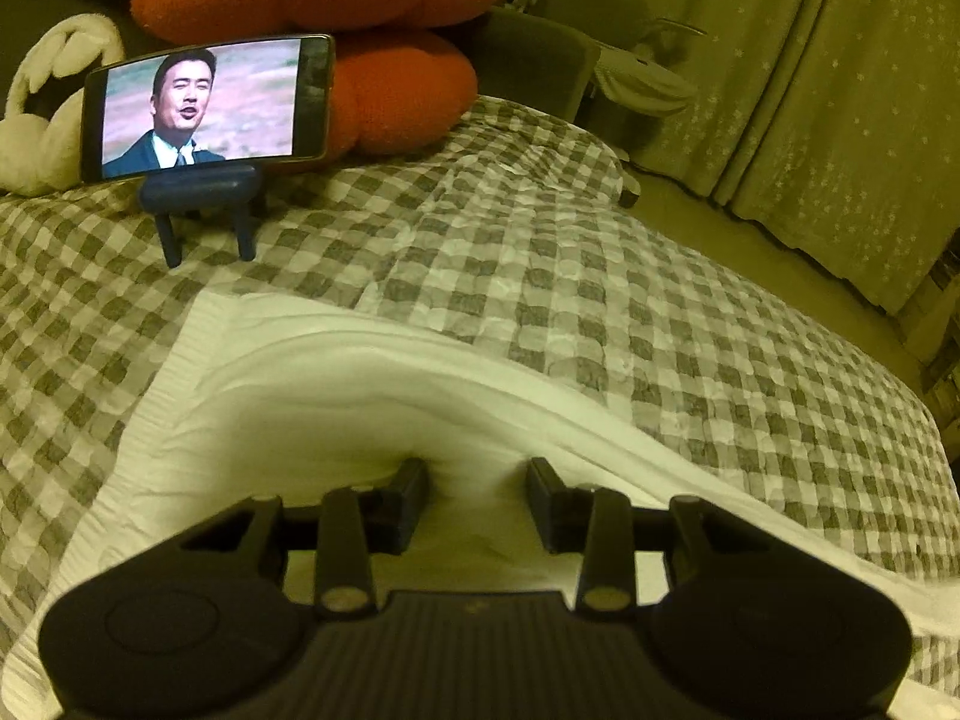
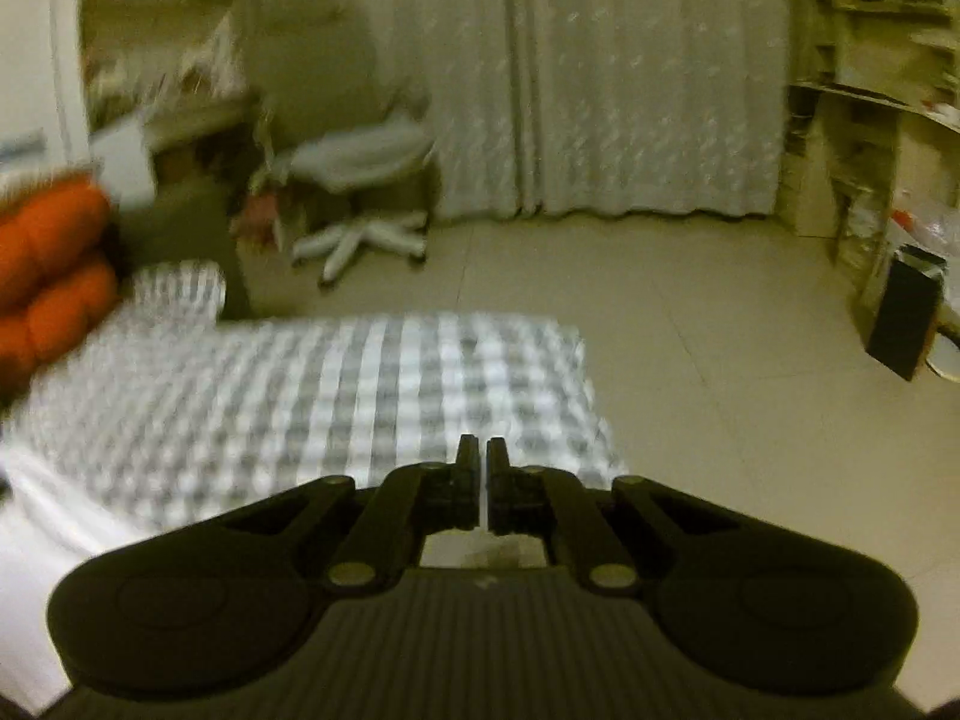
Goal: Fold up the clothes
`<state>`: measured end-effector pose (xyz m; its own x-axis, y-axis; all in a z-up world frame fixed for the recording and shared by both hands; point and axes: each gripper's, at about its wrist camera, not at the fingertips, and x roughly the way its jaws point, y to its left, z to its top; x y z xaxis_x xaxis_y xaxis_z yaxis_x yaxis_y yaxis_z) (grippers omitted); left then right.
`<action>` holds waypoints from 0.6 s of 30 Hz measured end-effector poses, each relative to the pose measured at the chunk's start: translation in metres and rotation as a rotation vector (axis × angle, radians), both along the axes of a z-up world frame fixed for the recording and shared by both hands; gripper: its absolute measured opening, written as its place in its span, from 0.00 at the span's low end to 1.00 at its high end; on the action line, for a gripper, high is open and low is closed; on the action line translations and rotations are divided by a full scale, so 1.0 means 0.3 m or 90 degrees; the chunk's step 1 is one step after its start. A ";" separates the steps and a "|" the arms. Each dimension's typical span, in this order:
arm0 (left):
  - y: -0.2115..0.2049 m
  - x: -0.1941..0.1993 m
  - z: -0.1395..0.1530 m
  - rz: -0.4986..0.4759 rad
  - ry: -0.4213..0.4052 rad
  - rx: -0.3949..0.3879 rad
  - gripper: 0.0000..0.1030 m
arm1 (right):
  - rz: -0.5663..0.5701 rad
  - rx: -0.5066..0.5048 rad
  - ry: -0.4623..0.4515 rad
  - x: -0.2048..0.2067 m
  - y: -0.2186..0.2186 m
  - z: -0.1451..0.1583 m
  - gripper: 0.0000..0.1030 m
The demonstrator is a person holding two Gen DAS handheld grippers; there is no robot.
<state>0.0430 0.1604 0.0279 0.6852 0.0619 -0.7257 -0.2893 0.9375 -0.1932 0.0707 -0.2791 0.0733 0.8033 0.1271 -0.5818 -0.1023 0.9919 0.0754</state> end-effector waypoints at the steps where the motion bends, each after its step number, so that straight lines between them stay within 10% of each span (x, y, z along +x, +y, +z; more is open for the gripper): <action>1: -0.008 -0.001 -0.001 0.000 -0.001 0.009 0.38 | -0.002 0.001 0.019 0.023 0.003 -0.027 0.03; 10: 0.000 -0.008 -0.004 0.007 -0.013 0.004 0.38 | 0.008 0.023 0.081 0.085 0.027 -0.103 0.14; 14: -0.011 -0.003 -0.005 0.005 -0.016 0.017 0.40 | 0.008 0.030 0.087 0.075 0.025 -0.108 0.49; 18: -0.018 0.000 -0.005 0.005 -0.018 0.027 0.41 | 0.037 0.021 0.094 0.065 0.051 -0.113 0.37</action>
<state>0.0430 0.1551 0.0264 0.7042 0.0984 -0.7032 -0.2921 0.9428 -0.1606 0.0901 -0.2637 0.0396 0.7001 0.1923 -0.6876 -0.1451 0.9813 0.1266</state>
